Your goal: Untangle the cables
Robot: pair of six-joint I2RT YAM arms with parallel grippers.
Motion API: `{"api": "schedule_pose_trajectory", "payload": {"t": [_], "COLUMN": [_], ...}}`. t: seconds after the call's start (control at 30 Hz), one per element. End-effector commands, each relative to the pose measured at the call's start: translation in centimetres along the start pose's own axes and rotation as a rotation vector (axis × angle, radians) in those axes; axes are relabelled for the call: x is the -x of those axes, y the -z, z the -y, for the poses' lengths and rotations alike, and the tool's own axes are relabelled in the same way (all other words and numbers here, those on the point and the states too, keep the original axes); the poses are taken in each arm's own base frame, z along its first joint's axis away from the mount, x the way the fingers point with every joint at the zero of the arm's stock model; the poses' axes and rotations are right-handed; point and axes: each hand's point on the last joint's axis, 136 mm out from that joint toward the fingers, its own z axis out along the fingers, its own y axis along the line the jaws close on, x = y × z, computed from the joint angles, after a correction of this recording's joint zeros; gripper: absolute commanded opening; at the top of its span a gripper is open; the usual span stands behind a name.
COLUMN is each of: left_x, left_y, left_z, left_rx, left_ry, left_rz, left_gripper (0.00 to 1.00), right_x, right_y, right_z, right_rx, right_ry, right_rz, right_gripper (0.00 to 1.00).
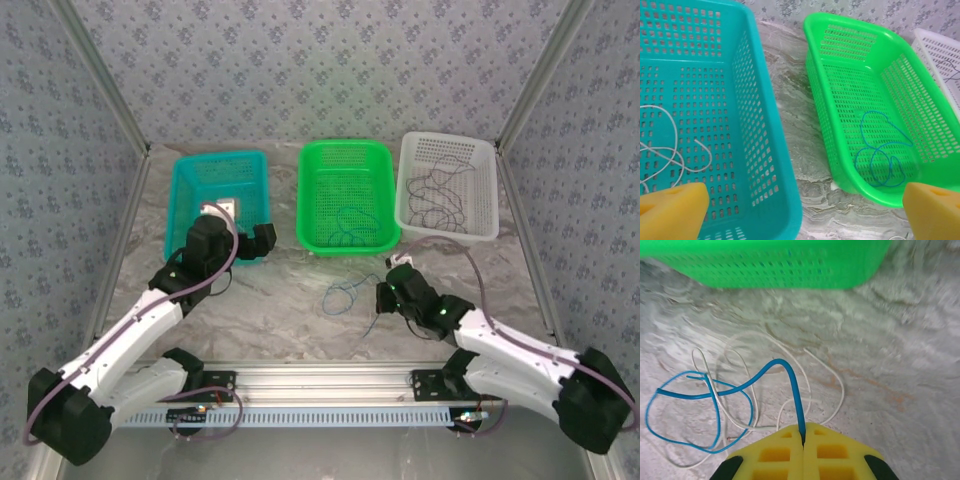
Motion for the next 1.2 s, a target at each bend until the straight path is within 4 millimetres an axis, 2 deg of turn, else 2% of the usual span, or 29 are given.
{"api": "schedule_pose_trajectory", "payload": {"t": [0.0, 0.13, 0.23, 0.4, 0.53, 0.67, 0.77, 0.83, 0.9, 0.97, 1.17], "left_x": [0.5, 0.7, 0.1, -1.0, -2.7, -4.9, -6.8, -7.9, -8.6, -8.8, -7.8], "left_y": [-0.1, -0.1, -0.6, -1.6, -2.2, -3.0, -3.6, -4.0, -4.2, -4.2, -4.1], "left_z": [2.0, 4.4, 5.2, 6.8, 9.3, 11.8, 13.4, 14.2, 15.0, 15.6, 16.9], "left_rx": [-0.080, -0.171, -0.202, -0.246, -0.321, -0.391, -0.454, -0.482, -0.499, -0.509, -0.533], "left_ry": [-0.024, -0.072, -0.086, -0.082, -0.103, -0.157, -0.172, -0.176, -0.187, -0.198, -0.207], "left_rz": [0.023, 0.036, 0.008, -0.036, -0.075, -0.137, -0.193, -0.219, -0.226, -0.224, -0.200], "left_gripper": [0.99, 0.99, 0.99, 0.97, 0.93, 0.85, 0.68, 0.63, 0.61, 0.62, 0.63], "right_x": [1.2, 2.3, 2.8, 3.2, 3.4, 3.0, 3.4, 3.9, 4.4, 4.9, 5.5], "right_y": [2.2, 3.9, 4.6, 4.8, 4.3, 3.1, 3.0, 3.2, 3.9, 4.7, 4.1], "right_z": [1.2, 2.0, 2.8, 2.8, 2.5, 1.0, 1.3, 1.6, 3.0, 4.0, 4.0], "right_rx": [-0.091, -0.148, -0.202, -0.263, -0.279, -0.256, -0.301, -0.318, -0.409, -0.508, -0.741], "right_ry": [0.106, 0.140, 0.155, 0.226, 0.253, 0.326, 0.337, 0.329, 0.310, 0.323, 0.530], "right_rz": [0.038, 0.096, 0.121, 0.122, 0.105, 0.050, 0.059, 0.069, 0.066, 0.043, -0.056], "right_gripper": [0.00, 0.00, 0.00, 0.00, 0.00, 0.00, 0.00, 0.00, 0.00, 0.00, 0.00]}}
